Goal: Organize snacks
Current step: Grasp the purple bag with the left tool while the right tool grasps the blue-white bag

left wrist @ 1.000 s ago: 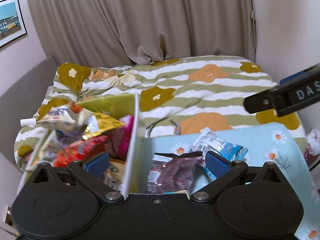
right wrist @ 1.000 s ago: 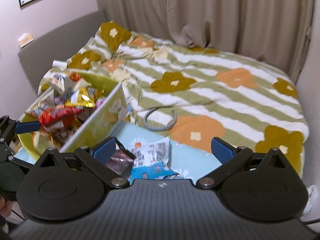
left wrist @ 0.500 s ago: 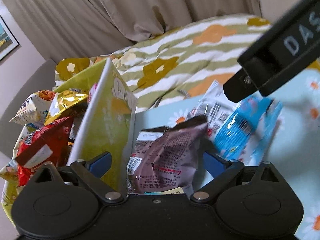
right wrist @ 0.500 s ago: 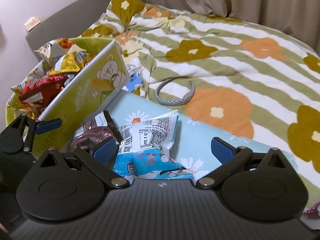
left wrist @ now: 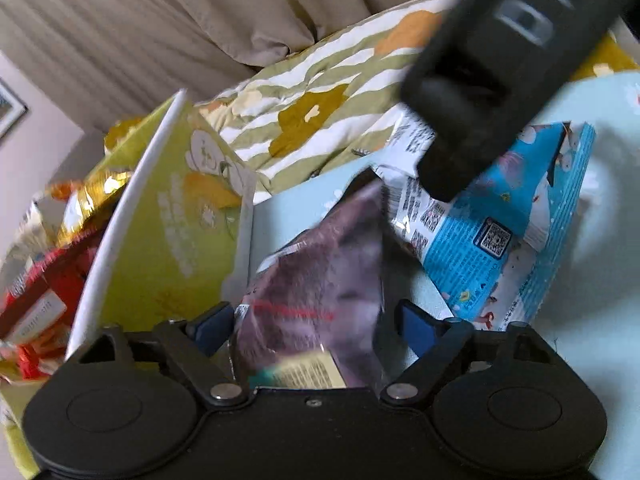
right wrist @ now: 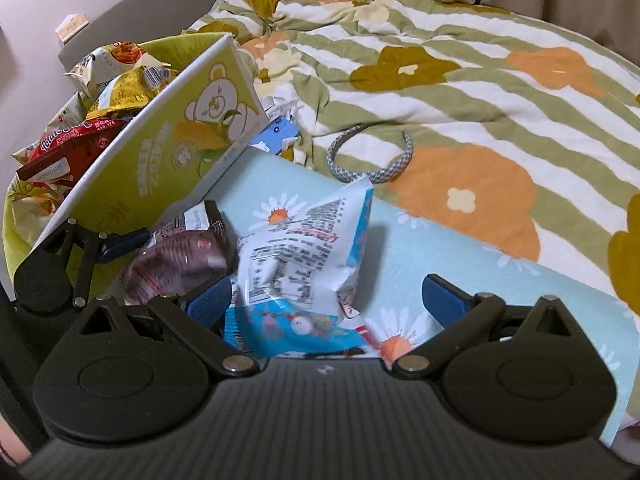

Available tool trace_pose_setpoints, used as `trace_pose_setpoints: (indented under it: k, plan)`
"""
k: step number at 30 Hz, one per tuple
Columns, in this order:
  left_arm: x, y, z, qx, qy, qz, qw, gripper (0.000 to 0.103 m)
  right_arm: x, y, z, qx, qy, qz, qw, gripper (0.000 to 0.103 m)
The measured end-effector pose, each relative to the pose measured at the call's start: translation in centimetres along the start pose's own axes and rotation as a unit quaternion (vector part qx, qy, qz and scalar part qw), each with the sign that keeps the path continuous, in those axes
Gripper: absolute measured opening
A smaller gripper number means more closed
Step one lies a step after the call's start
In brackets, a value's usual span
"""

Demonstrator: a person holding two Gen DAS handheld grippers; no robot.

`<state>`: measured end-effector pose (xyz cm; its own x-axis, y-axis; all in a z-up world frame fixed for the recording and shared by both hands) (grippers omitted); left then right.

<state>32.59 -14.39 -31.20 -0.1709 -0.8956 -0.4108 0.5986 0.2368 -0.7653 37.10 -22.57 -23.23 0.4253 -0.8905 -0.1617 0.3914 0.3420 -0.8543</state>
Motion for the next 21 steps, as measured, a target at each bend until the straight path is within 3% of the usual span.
trace_pose_setpoints:
  k: [1, 7, 21]
  plan:
    - [-0.4, 0.1, -0.2, -0.004, -0.008, -0.001, 1.0, 0.069, 0.0, 0.1, 0.0, -0.001, 0.0, 0.001, 1.0, 0.103]
    - [-1.3, -0.3, -0.4, -0.011, -0.016, -0.01, 0.9998, 0.055, -0.3, 0.5, 0.1, -0.005, -0.003, 0.009, 1.0, 0.103]
    - [-2.1, -2.0, -1.5, -0.027, -0.071, -0.032, 0.9966, 0.054, -2.2, 3.0, 0.5, -0.022, -0.016, 0.014, 1.0, 0.103]
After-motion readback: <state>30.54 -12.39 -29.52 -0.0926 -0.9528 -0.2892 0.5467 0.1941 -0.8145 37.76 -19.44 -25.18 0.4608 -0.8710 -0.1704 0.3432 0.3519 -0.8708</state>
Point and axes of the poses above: each gripper's, at about its wrist camera, not at the fingertips, and y roughly the way its jaws point, x to its right, z to its top, the point moved 9 cm from there along y, roughly the way its jaws point, and after that the axes turned 5 degrees about -z, right-handed, at the moved point
